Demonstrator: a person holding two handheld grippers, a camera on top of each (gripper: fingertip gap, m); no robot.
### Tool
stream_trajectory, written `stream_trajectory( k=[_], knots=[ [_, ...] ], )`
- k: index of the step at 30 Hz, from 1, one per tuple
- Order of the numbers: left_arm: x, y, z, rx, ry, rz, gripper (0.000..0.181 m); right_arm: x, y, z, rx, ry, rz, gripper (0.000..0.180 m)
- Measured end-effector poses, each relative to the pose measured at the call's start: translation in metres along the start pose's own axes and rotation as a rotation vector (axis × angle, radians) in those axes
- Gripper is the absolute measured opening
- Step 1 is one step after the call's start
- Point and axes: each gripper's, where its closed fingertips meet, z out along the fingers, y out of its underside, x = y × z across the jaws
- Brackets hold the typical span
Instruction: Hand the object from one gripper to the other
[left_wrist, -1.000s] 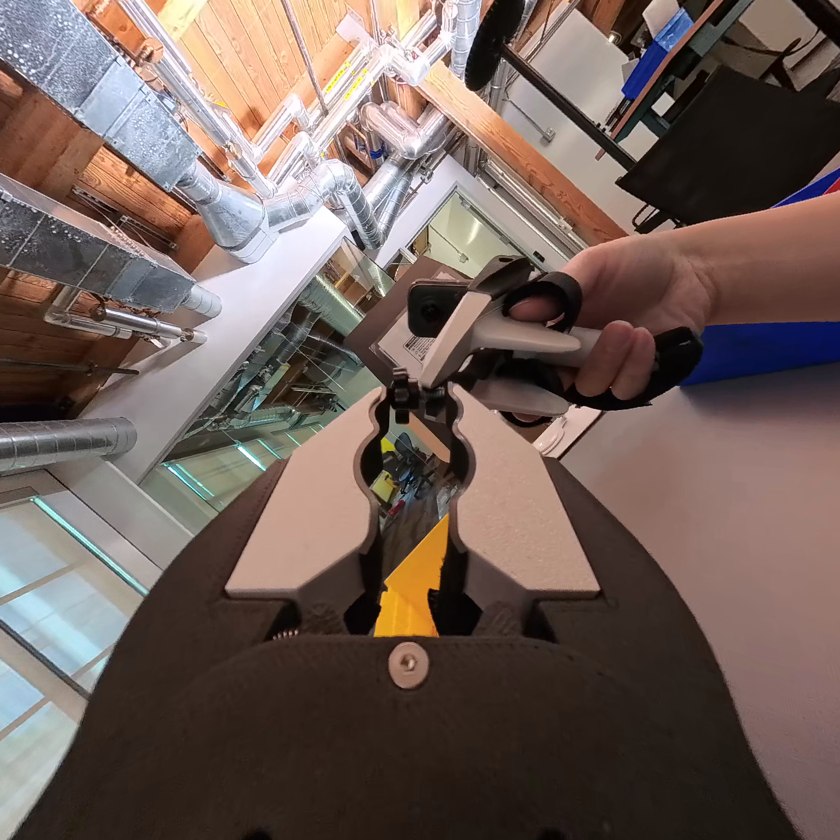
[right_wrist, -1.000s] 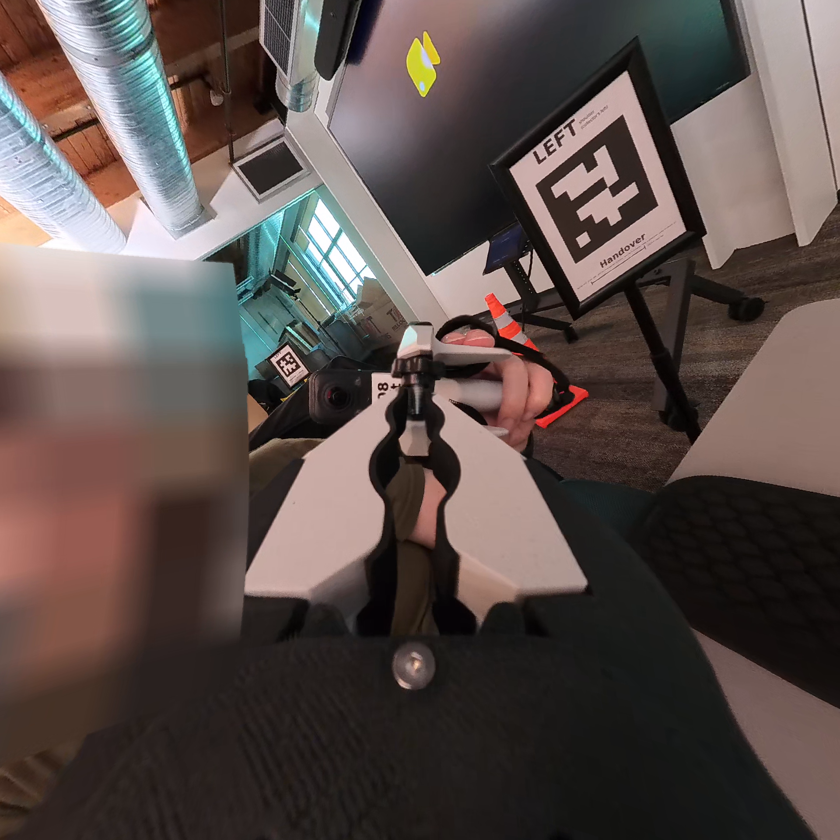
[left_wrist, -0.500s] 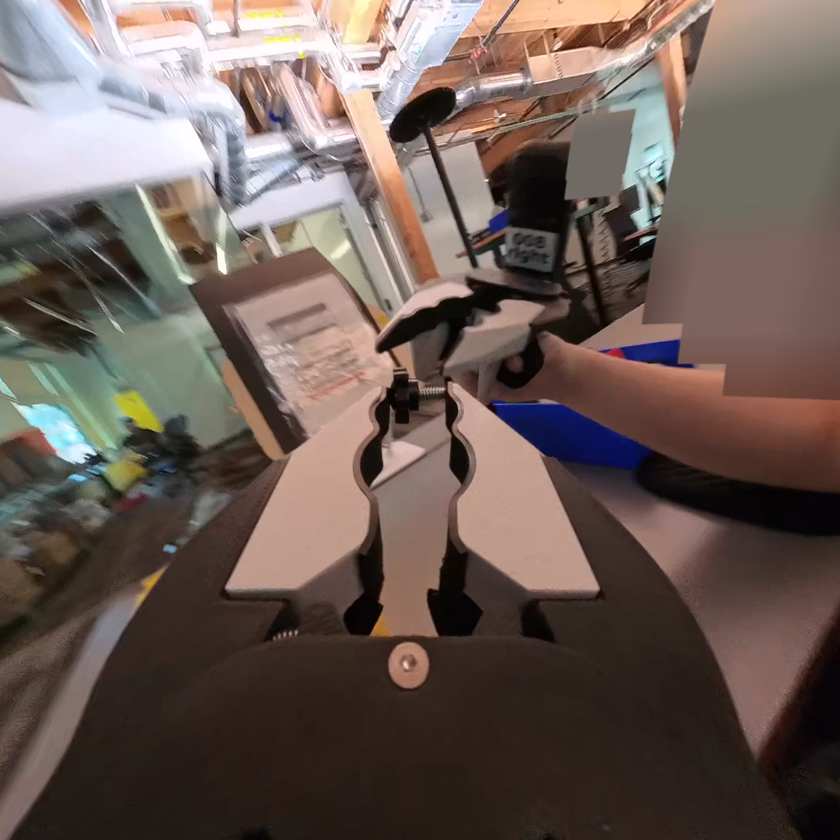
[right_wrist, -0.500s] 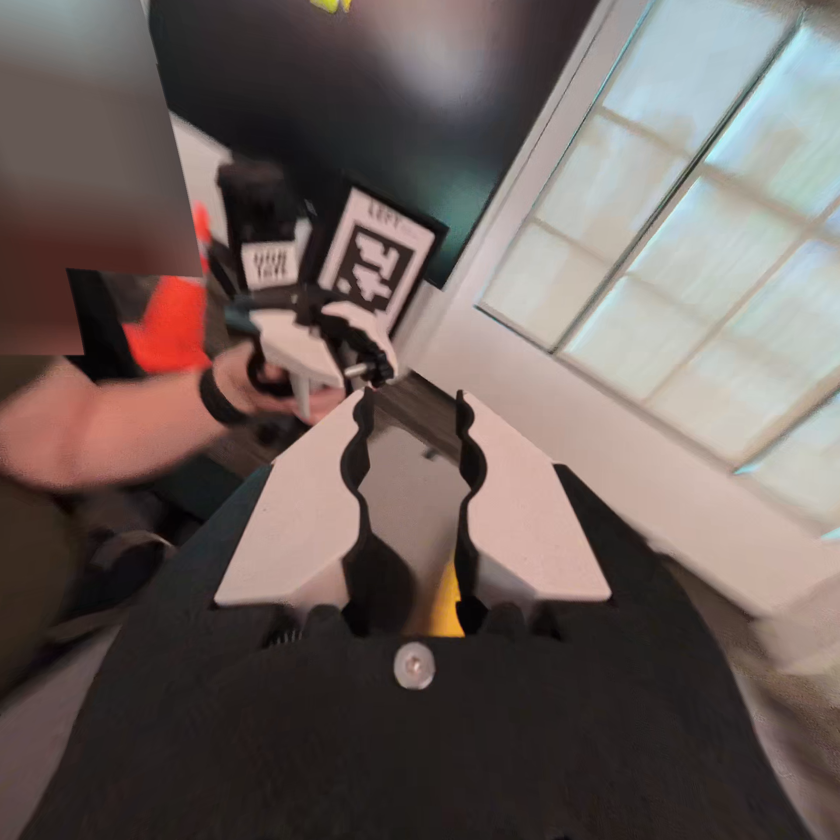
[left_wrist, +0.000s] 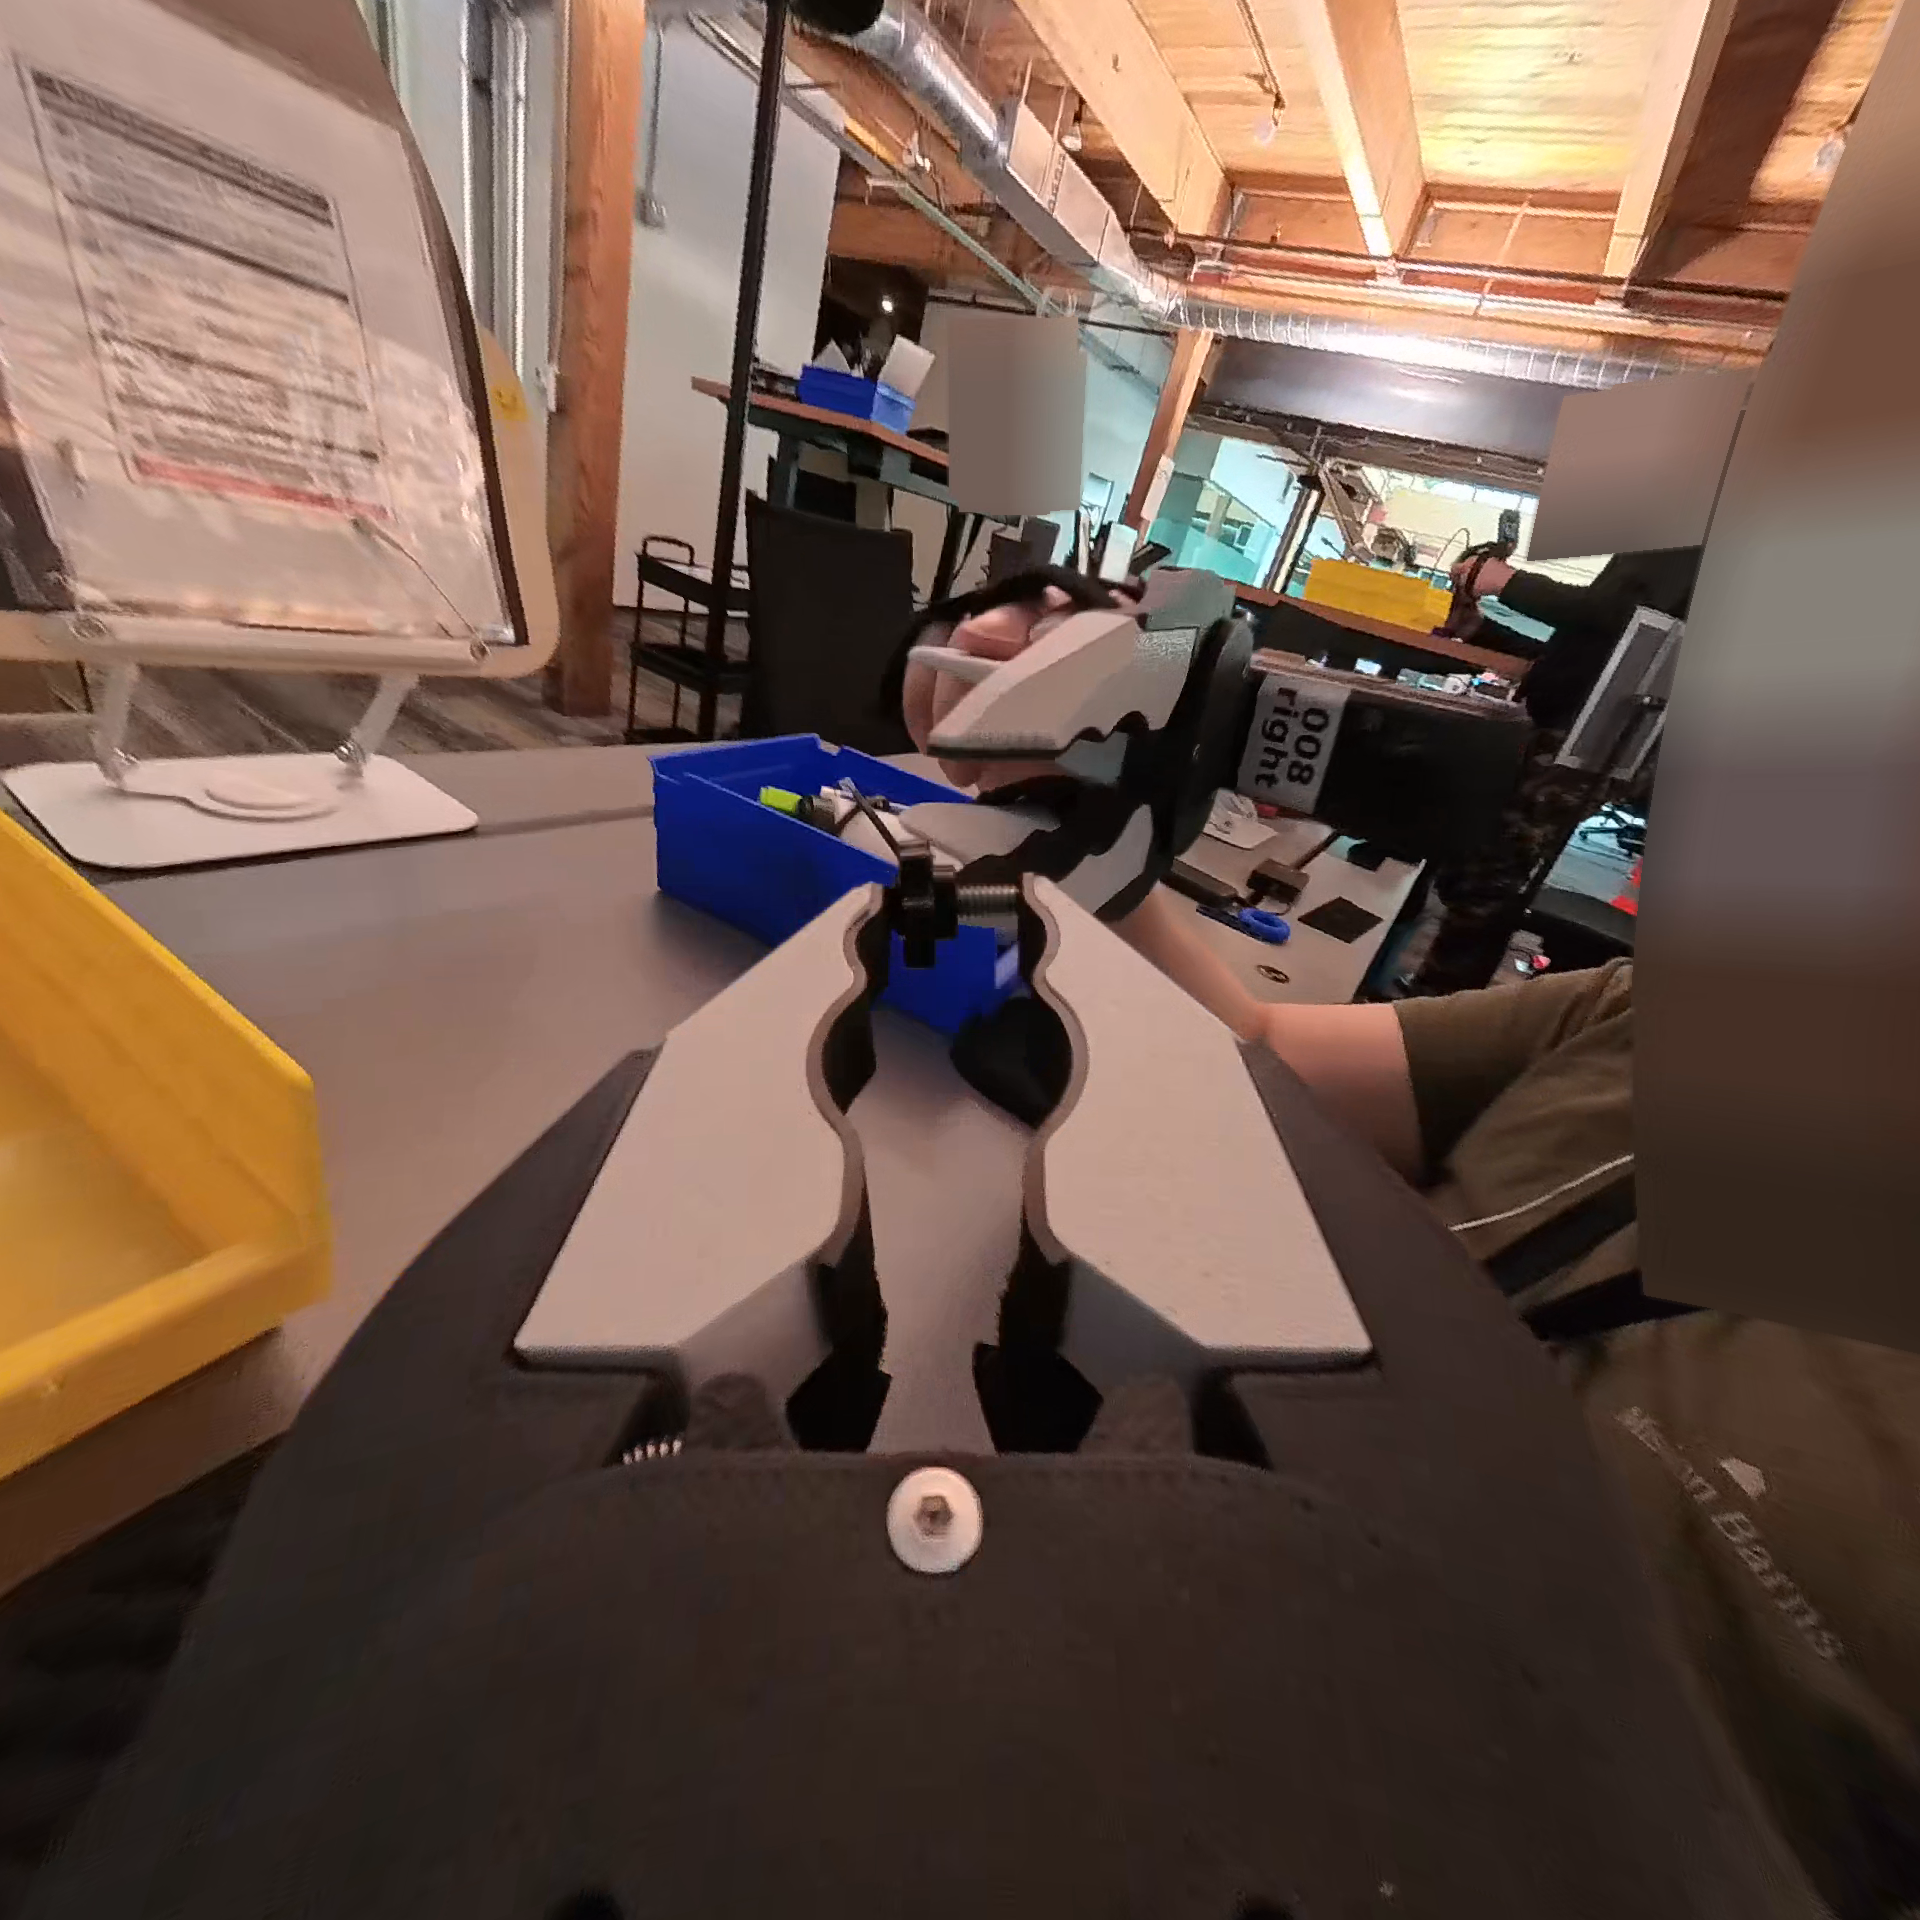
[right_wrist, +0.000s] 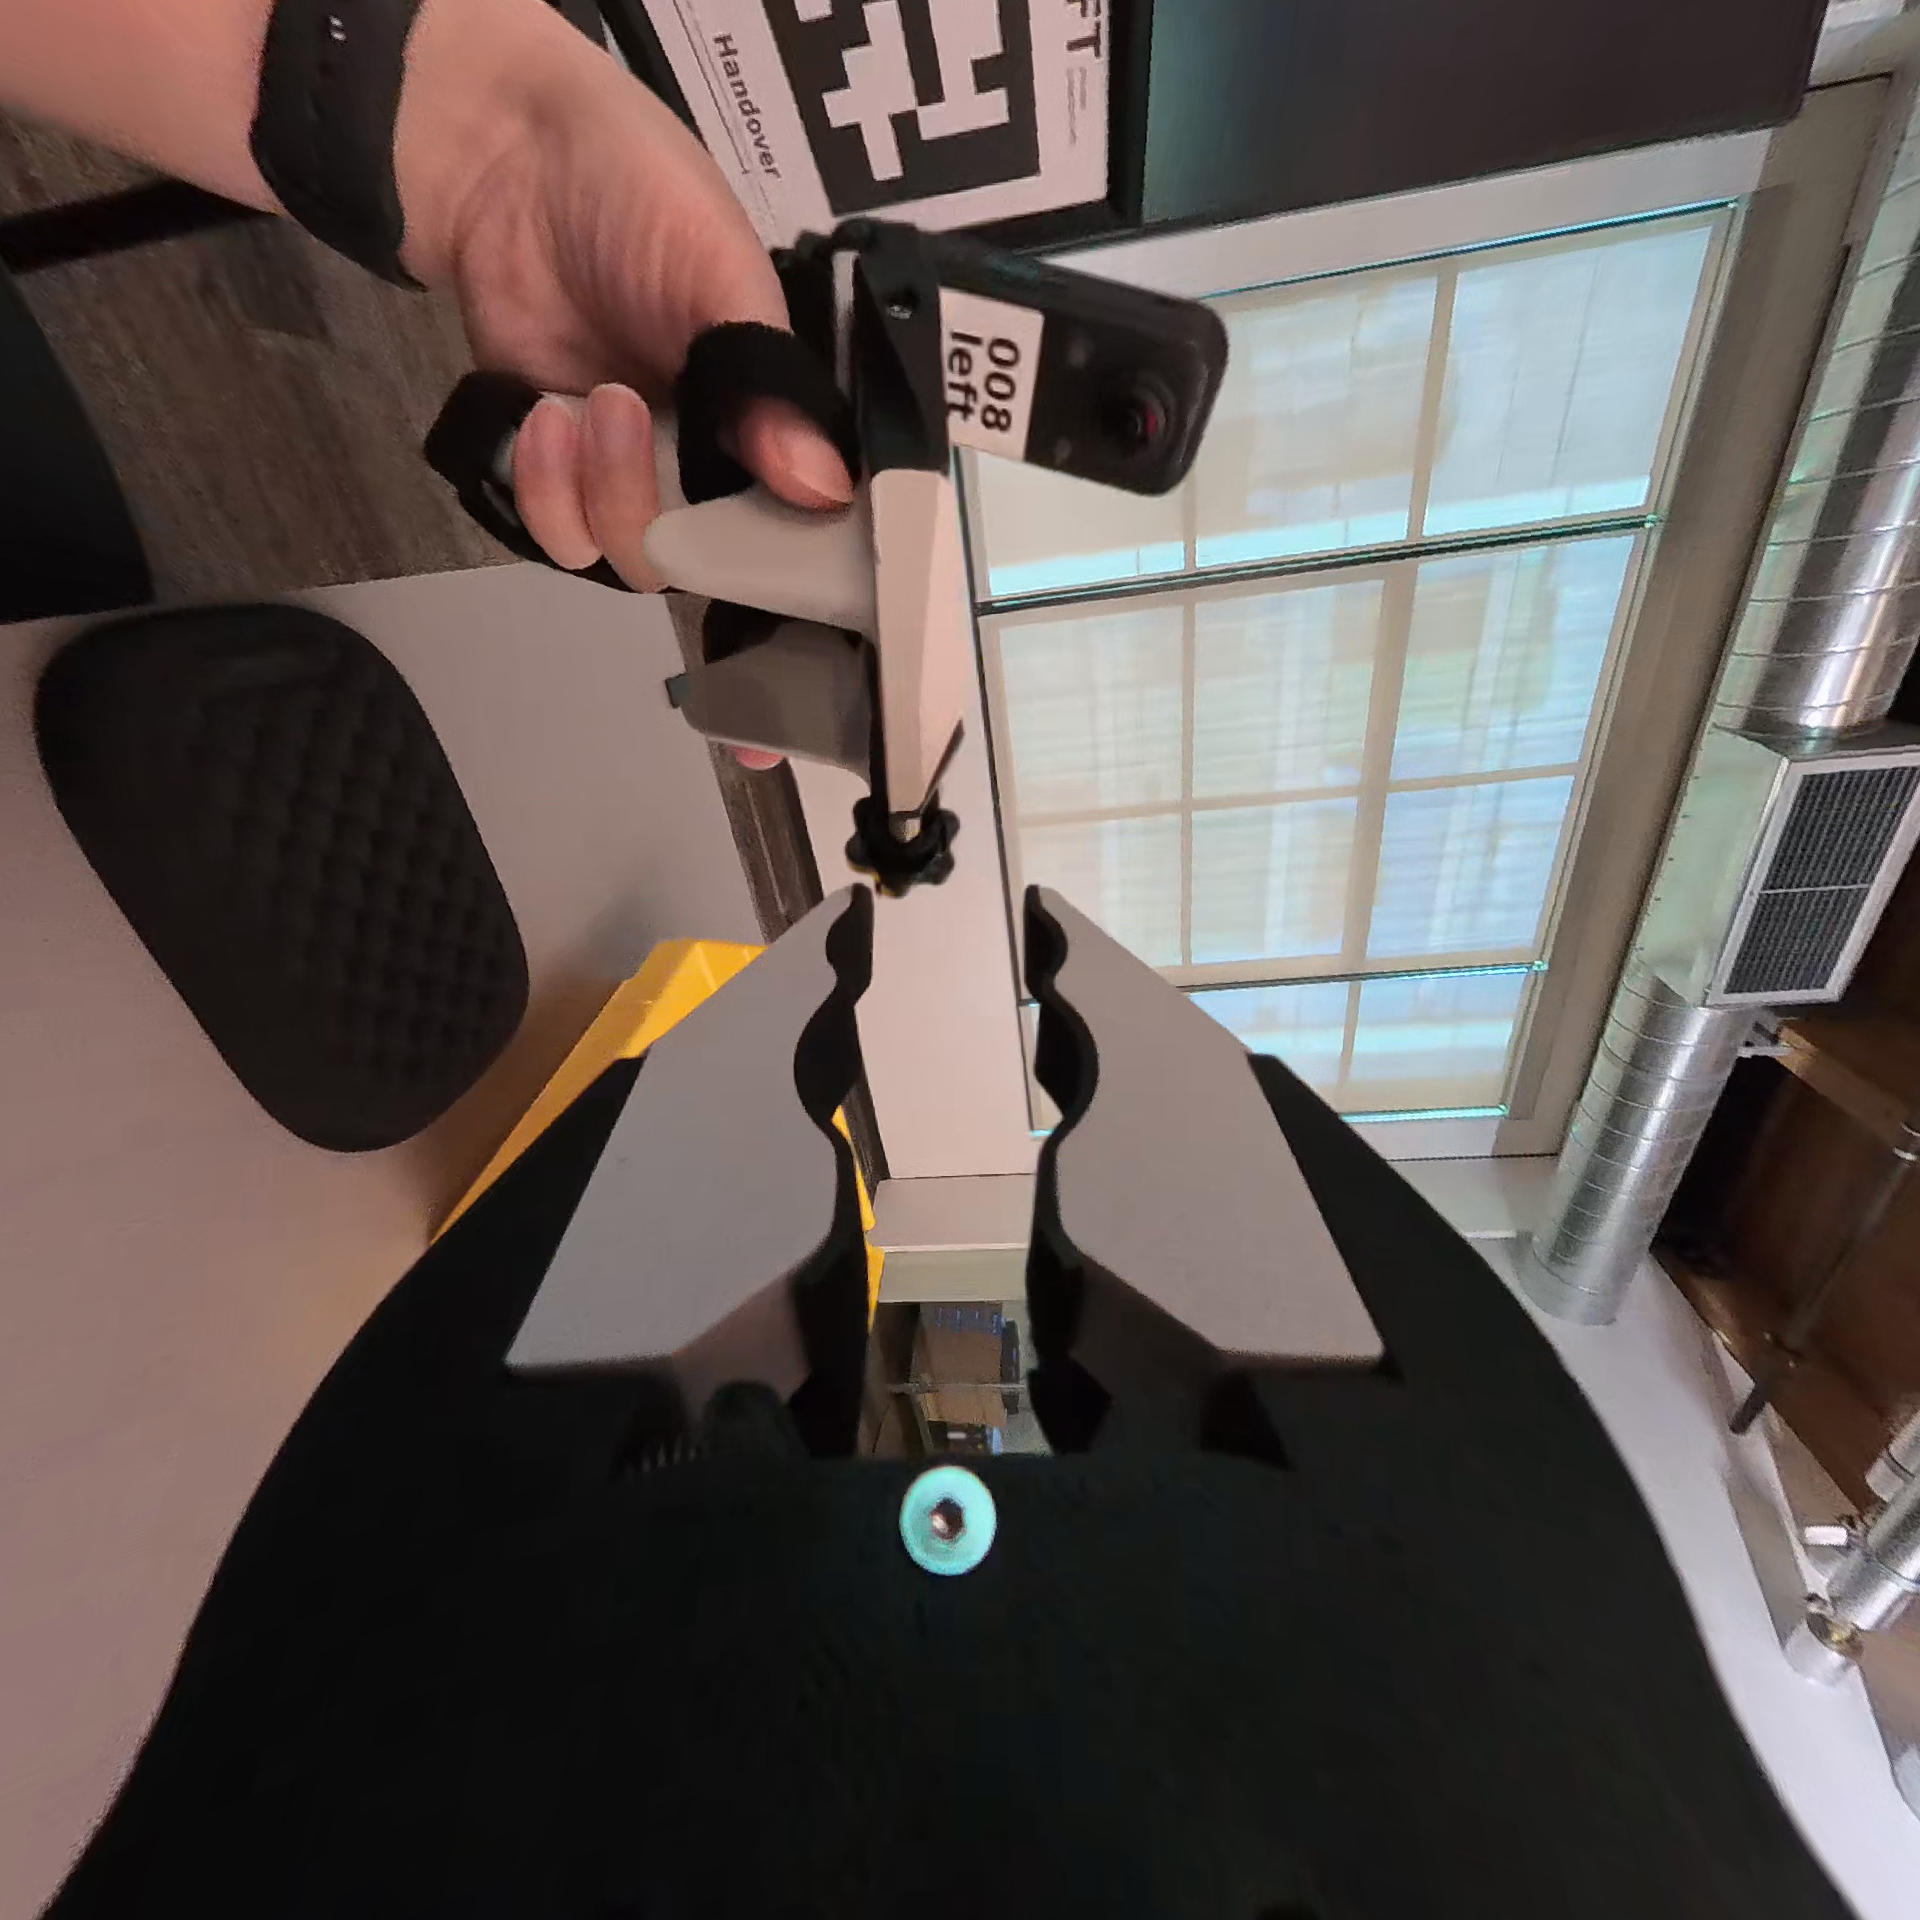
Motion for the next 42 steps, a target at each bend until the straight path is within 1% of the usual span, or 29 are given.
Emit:
stream_trajectory(
  k=[5, 11, 13, 17, 22, 25, 27, 30, 32, 33, 35, 37, 38, 40, 42],
  knots=[
    [-0.002, 0.008, 0.003, -0.036, -0.001, -0.005, 0.022, -0.015, 0.001, 0.004, -0.03, -0.094, 0.015, 0.026],
    [-0.003, 0.016, 0.005, -0.075, -0.013, 0.001, 0.022, -0.025, 0.004, 0.008, -0.096, -0.134, -0.051, 0.021],
    [-0.004, 0.018, 0.005, -0.084, -0.02, 0.001, 0.022, -0.026, 0.008, 0.01, -0.134, -0.138, -0.078, 0.016],
    [-0.006, 0.021, 0.006, -0.096, -0.027, -0.006, 0.022, -0.03, 0.01, 0.011, -0.171, -0.158, -0.103, 0.015],
    [-0.004, 0.013, 0.005, -0.05, -0.018, 0.005, 0.022, -0.024, 0.008, 0.012, -0.156, -0.12, -0.086, 0.015],
    [-0.003, -0.001, 0.003, 0.026, -0.041, 0.05, 0.046, -0.014, 0.01, 0.012, -0.155, -0.068, -0.056, 0.015],
    [-0.006, -0.011, 0.0, 0.073, -0.089, 0.107, 0.061, -0.003, 0.011, 0.012, -0.144, -0.017, -0.004, 0.015],
    [-0.017, -0.026, -0.008, 0.137, -0.239, 0.294, 0.069, 0.023, 0.019, 0.01, -0.12, 0.095, 0.193, 0.015],
    [-0.027, -0.034, -0.014, 0.147, -0.399, 0.483, 0.069, 0.041, 0.027, 0.006, -0.081, 0.16, 0.415, 0.015],
    [-0.031, -0.035, -0.016, 0.135, -0.477, 0.578, 0.069, 0.044, 0.03, 0.007, -0.053, 0.146, 0.554, 0.014],
    [-0.033, -0.035, -0.014, 0.09, -0.579, 0.739, 0.069, 0.041, 0.026, 0.009, 0.039, 0.044, 0.827, 0.015],
    [-0.032, -0.029, -0.006, 0.031, -0.633, 0.881, 0.07, 0.032, 0.017, 0.011, 0.114, -0.108, 1.06, 0.015],
    [-0.032, -0.029, -0.004, 0.014, -0.664, 0.955, 0.068, 0.029, 0.013, 0.011, 0.141, -0.17, 1.152, 0.015],
    [-0.03, -0.03, -0.002, -0.009, -0.746, 1.125, 0.055, 0.023, 0.004, 0.009, 0.196, -0.291, 1.288, 0.015],
    [-0.026, -0.033, -0.002, -0.033, -0.841, 1.311, 0.05, 0.024, 0.0, 0.006, 0.251, -0.356, 1.409, 0.014]
  ],
)
